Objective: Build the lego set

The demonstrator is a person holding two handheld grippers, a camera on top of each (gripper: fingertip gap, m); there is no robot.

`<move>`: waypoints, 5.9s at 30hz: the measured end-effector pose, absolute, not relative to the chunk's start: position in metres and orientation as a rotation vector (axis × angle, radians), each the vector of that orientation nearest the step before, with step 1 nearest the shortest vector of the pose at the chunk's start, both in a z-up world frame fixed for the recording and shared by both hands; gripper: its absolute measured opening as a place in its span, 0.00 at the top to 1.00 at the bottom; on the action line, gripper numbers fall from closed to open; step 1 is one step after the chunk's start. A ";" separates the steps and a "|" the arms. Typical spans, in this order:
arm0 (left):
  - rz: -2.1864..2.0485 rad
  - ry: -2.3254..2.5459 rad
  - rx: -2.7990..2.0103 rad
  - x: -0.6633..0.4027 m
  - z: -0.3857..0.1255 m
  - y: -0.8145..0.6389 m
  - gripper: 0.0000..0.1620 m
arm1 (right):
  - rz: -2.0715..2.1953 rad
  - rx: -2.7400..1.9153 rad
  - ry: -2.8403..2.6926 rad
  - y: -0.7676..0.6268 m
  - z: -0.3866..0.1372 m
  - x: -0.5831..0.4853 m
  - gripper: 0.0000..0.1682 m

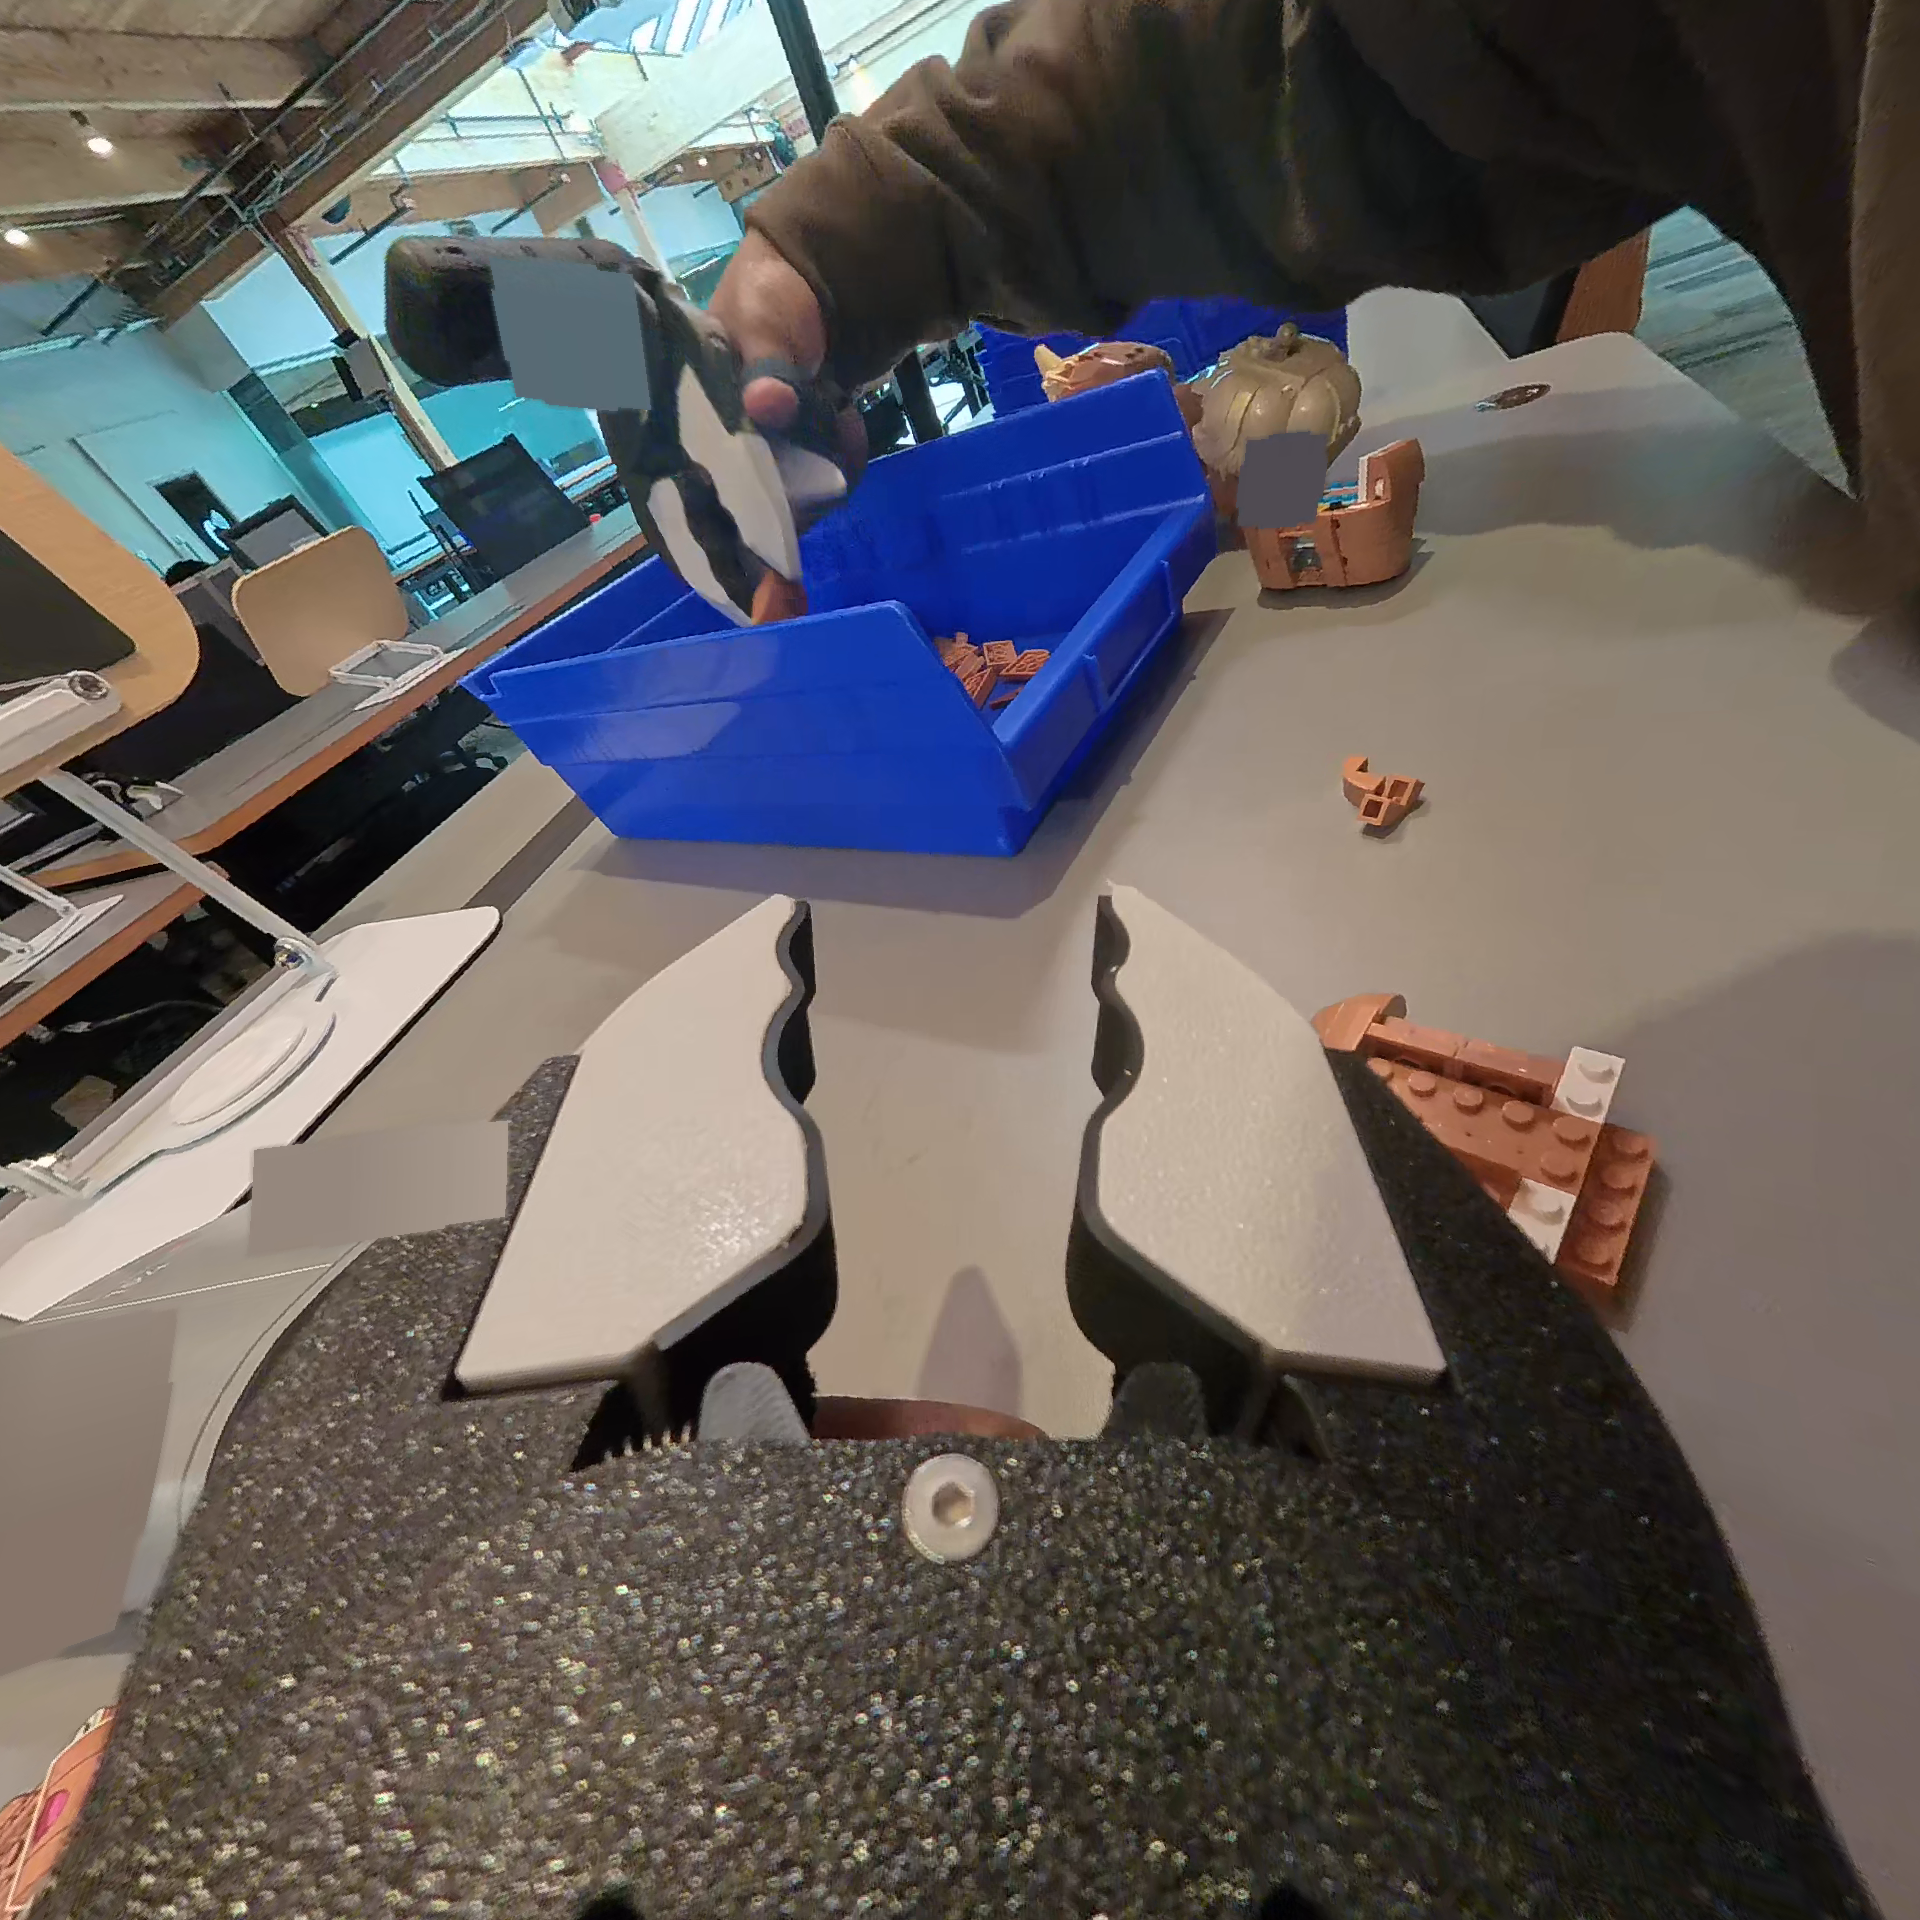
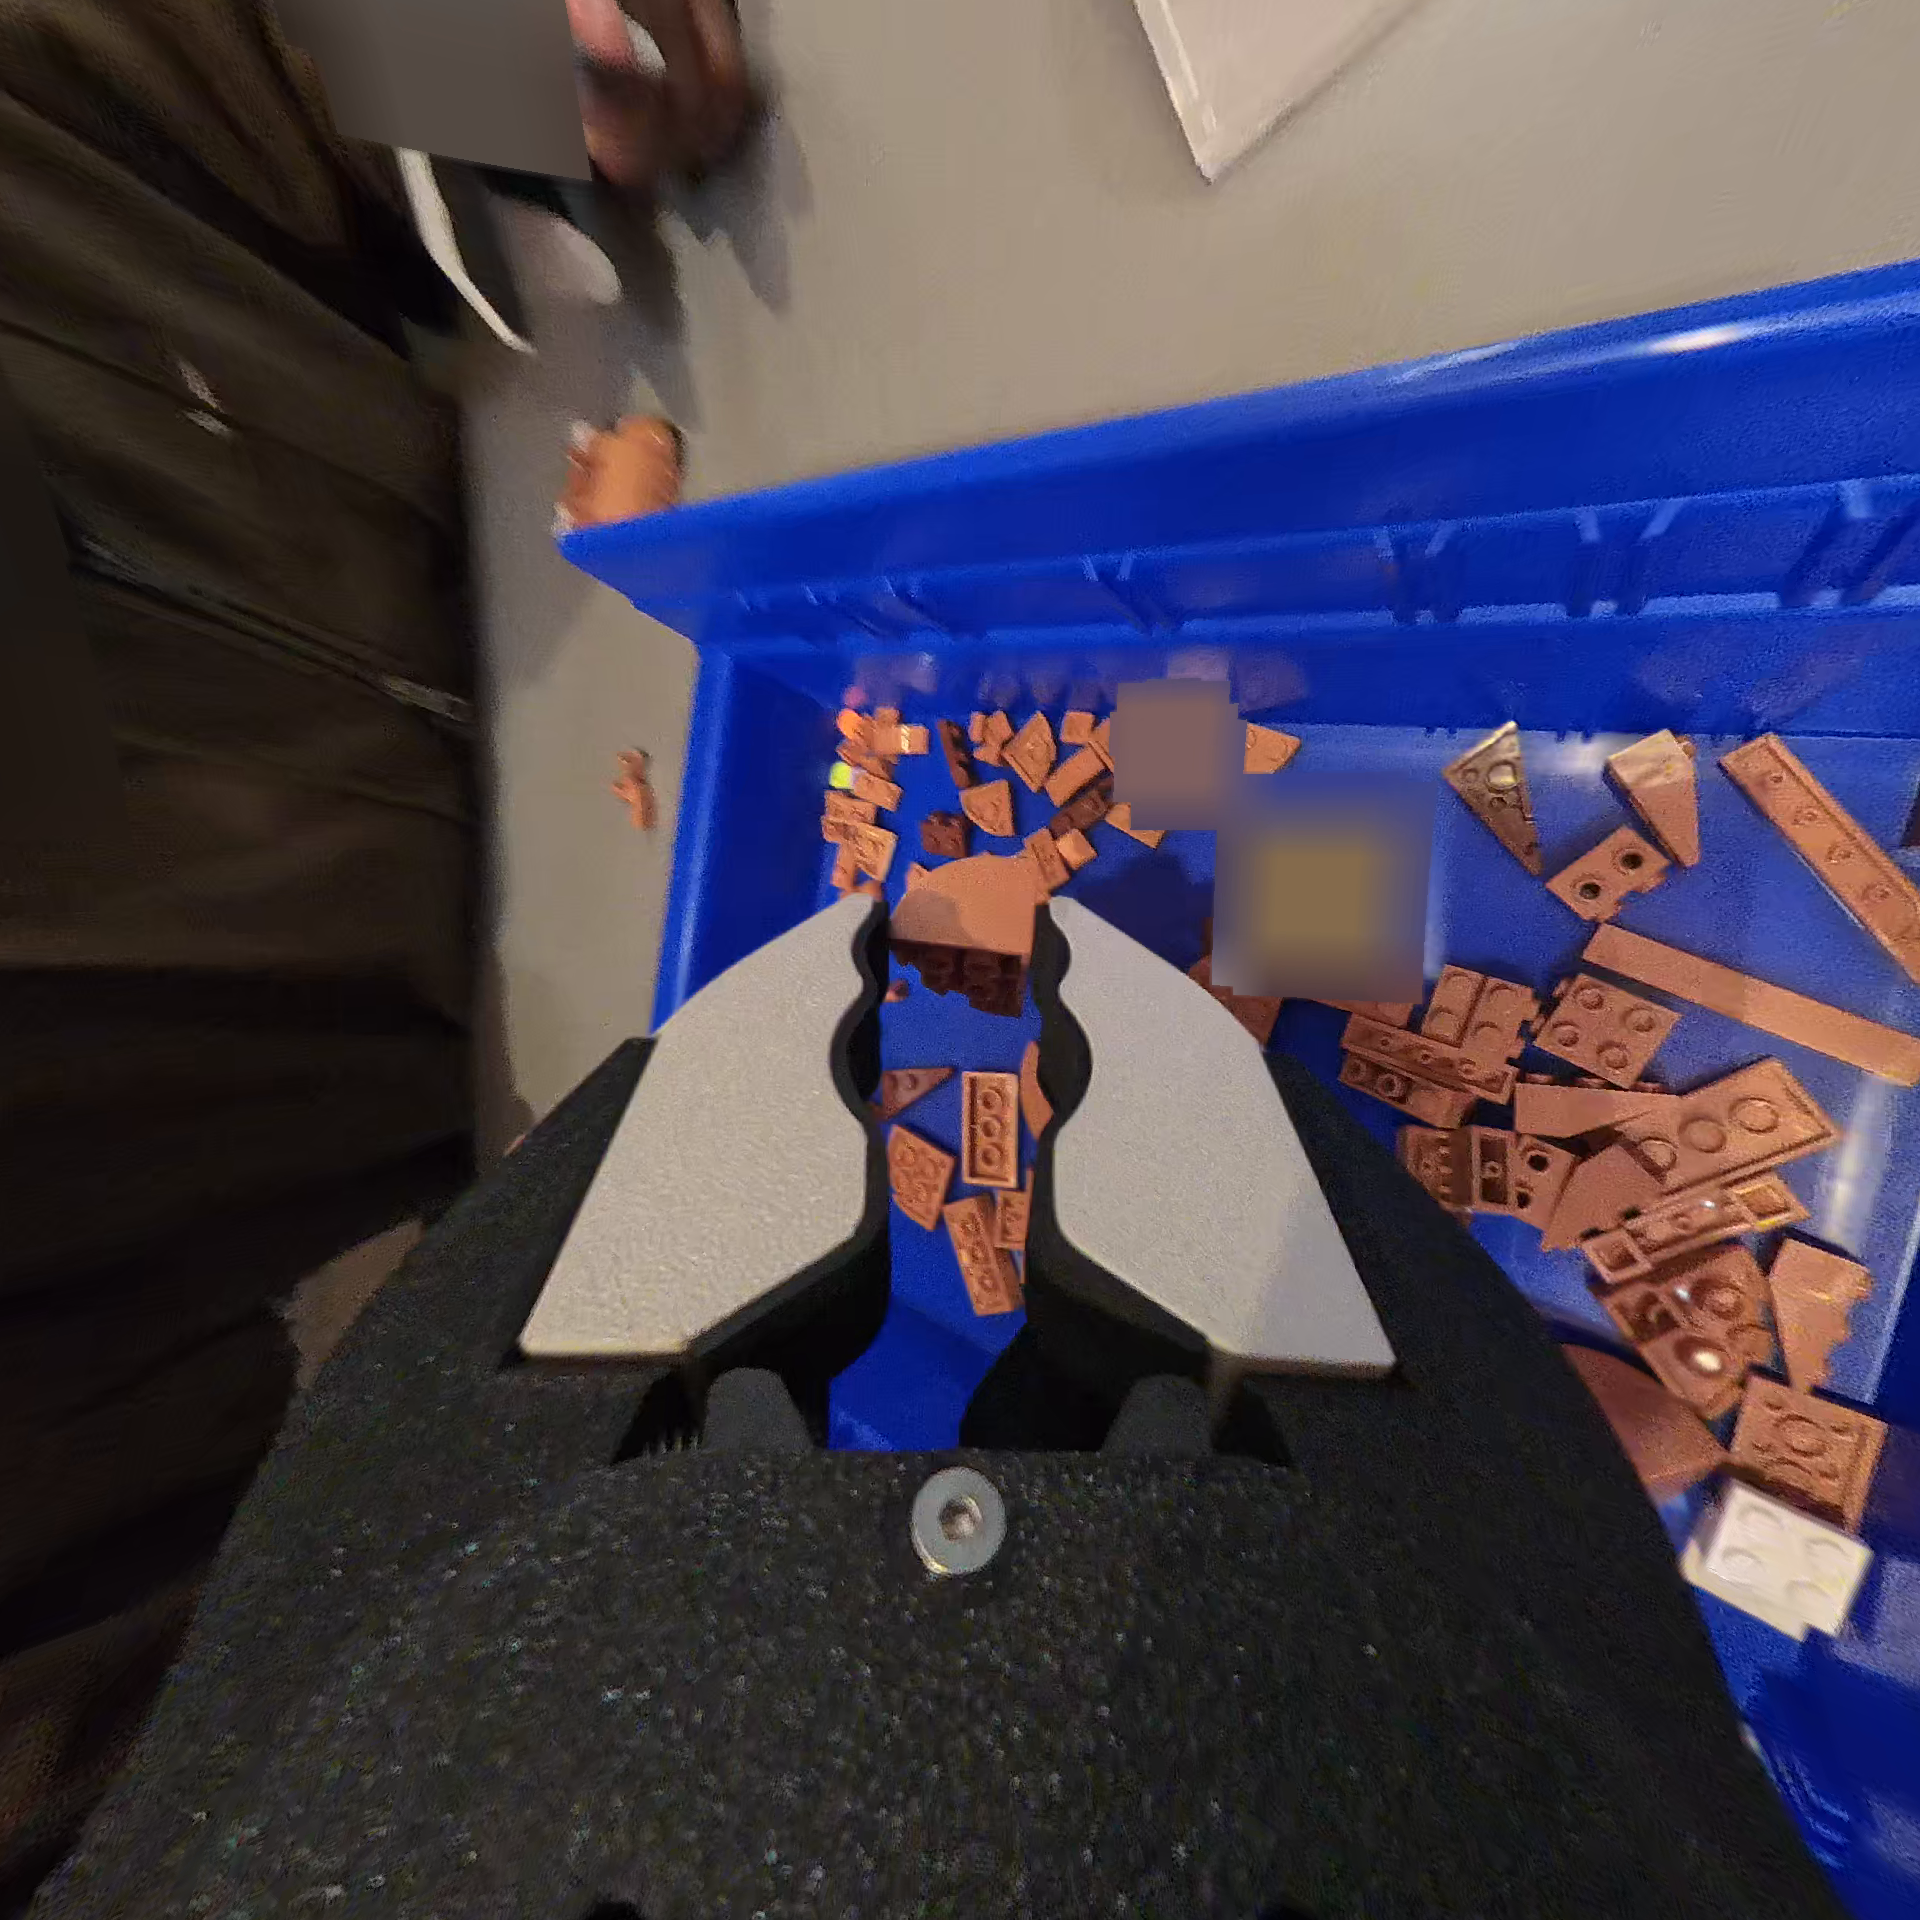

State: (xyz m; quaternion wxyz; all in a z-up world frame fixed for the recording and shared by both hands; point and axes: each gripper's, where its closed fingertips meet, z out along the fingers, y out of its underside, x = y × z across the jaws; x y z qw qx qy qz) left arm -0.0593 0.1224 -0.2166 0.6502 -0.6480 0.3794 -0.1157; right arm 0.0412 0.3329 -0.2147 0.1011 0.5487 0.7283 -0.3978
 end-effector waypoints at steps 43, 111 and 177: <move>-0.178 0.861 -1.511 -0.070 -0.223 0.130 0.69 | -0.324 1.666 3.057 0.394 -0.248 0.049 0.78; -0.171 0.789 -1.530 -0.080 -0.220 0.137 0.71 | -0.939 2.546 2.754 0.303 -0.175 0.092 0.94; -0.199 0.817 -1.519 -0.078 -0.219 0.131 1.00 | -1.438 2.091 2.702 0.209 -0.214 0.084 1.00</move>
